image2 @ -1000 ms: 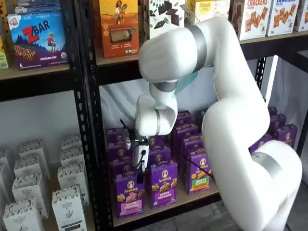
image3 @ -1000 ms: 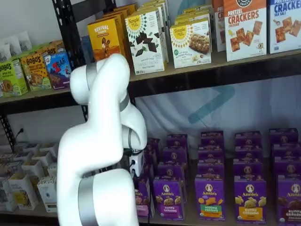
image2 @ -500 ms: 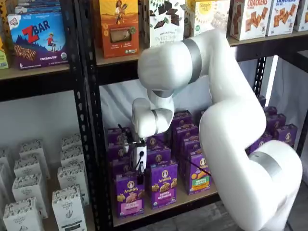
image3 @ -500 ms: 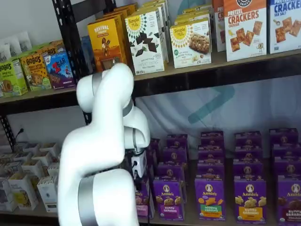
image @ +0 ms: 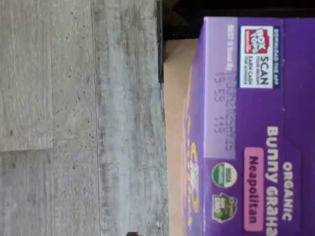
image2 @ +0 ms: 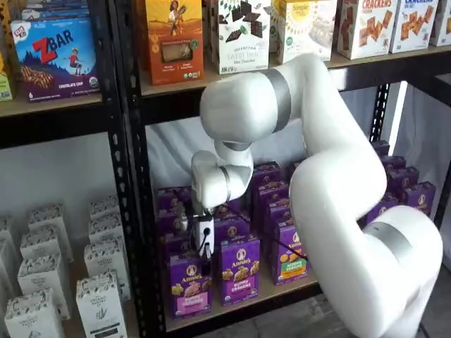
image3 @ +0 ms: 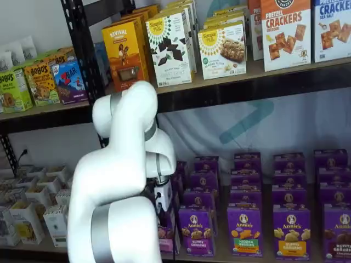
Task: Pick up the purple box with a pink patch in the middle, on the bottom shelf, the first box from the left
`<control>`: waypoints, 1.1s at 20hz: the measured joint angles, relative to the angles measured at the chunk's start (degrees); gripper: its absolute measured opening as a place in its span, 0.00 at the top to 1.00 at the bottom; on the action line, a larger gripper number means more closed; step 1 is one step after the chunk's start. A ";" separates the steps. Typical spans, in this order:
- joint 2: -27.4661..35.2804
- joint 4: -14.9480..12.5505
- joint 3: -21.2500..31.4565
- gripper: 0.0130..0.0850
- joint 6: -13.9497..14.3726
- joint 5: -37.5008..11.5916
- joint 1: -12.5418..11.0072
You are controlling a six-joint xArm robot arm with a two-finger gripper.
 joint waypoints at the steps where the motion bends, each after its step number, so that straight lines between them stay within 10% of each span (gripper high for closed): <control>1: 0.25 0.19 -0.12 0.00 -0.09 -0.20 0.08; 17: 3.06 1.56 -1.74 0.00 -0.22 -2.12 1.27; 22: 3.29 2.37 -2.01 0.17 -0.82 -2.07 1.39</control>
